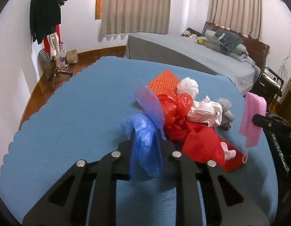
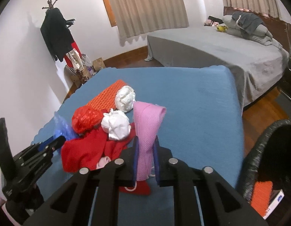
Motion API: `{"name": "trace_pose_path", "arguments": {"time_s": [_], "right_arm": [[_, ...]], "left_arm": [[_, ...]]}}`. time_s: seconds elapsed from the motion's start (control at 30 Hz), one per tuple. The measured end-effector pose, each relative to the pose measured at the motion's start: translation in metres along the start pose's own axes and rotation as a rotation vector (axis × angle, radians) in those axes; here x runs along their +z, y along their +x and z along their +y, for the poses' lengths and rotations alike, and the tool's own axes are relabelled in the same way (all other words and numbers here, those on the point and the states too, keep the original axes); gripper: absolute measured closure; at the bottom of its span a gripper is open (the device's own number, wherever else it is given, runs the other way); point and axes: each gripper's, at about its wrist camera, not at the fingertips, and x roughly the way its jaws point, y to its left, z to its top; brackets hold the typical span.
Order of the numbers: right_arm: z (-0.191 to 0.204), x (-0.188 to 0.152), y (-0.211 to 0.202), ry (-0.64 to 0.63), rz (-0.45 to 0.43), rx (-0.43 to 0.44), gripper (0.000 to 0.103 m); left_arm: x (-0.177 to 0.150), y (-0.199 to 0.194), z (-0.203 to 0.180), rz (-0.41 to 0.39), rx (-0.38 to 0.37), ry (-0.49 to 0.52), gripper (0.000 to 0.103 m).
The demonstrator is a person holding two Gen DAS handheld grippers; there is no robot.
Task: Collect trash
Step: 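Grasp the blue plastic bag with the left gripper while the right gripper grasps the pink cloth, then carry the blue bag and pink cloth over the bin and release both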
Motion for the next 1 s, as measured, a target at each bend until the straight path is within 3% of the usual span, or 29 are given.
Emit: {"name": "trace_pose_path", "arguments": {"time_s": [0.5,0.8,1.0], "right_arm": [[-0.004,-0.003,-0.053,-0.016,-0.066,0.008,0.089],[-0.015,-0.002,-0.081,-0.010,-0.127,-0.012,0.089],[-0.030,-0.004,-0.099,0.007,-0.150,-0.038,0.089]], "left_arm": [[0.026,-0.076,-0.004,-0.177,0.006,-0.017,0.093],[0.042,-0.107,-0.032,-0.266,-0.071,0.006,0.093],[0.045,-0.112,-0.062,-0.274,-0.141,0.043,0.093]]}}
